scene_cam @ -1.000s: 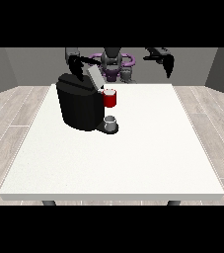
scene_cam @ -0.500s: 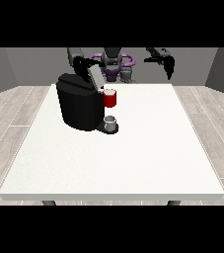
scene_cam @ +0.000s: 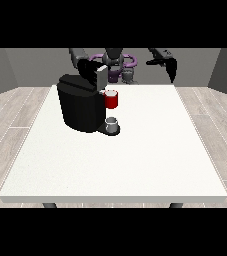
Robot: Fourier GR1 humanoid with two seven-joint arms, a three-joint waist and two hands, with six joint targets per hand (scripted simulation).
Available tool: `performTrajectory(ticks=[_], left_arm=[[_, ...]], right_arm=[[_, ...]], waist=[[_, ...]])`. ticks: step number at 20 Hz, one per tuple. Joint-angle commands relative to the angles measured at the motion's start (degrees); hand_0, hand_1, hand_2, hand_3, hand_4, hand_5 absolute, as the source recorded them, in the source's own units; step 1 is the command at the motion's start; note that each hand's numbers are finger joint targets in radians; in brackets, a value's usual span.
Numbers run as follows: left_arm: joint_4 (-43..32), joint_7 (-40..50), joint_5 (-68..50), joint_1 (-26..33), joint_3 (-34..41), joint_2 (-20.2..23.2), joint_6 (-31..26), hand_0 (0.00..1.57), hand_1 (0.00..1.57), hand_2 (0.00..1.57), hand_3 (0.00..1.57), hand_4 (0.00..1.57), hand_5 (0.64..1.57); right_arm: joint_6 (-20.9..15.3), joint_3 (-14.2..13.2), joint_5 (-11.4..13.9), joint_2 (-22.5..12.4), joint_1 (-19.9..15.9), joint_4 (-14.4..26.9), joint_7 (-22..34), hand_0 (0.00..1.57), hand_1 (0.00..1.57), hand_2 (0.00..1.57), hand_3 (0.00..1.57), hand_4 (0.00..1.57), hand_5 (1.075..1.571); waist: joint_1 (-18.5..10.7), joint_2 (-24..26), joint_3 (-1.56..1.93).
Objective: Insert the coffee pod into the coffee machine and close the lid
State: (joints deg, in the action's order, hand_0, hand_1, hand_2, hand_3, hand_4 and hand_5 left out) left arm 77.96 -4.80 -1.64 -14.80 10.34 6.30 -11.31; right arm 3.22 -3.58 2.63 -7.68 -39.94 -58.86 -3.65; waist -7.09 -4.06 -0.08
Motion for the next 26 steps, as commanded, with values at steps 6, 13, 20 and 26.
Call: performTrajectory(ticks=[6,13,20,26], left_arm=[[-2.6,-1.0,-1.1,1.1,0.4,0.9,-0.5,0.00,0.00,0.00,0.00,0.12,1.571],[-1.0,-3.7,-0.8,-0.8,-1.1,1.3,-1.2,0.00,0.00,0.00,0.00,0.00,1.571],[1.7,-4.4,0.5,-0.5,-4.0,-2.8,2.3,0.00,0.00,0.00,0.00,0.14,1.571],[-2.7,-5.3,1.1,5.0,-3.6,-4.0,3.3,0.00,0.00,0.00,0.00,0.19,1.571]], right_arm=[[-0.5,3.6,3.6,2.7,-3.8,0.0,3.2,0.00,0.00,0.00,0.00,0.21,1.571],[-2.2,2.2,5.6,2.3,-8.6,2.9,0.8,0.00,0.00,0.00,0.00,0.14,1.571],[-0.9,1.9,4.0,4.6,-7.2,2.2,-3.6,0.00,0.00,0.00,0.00,0.13,1.571],[-2.0,13.0,-6.3,7.6,10.6,-5.9,-7.6,0.00,0.00,0.00,0.00,0.29,1.571]], waist=[[0.2,1.6,0.06],[-1.8,-1.1,0.07],[-0.9,0.3,0.08],[3.3,9.0,0.09]])
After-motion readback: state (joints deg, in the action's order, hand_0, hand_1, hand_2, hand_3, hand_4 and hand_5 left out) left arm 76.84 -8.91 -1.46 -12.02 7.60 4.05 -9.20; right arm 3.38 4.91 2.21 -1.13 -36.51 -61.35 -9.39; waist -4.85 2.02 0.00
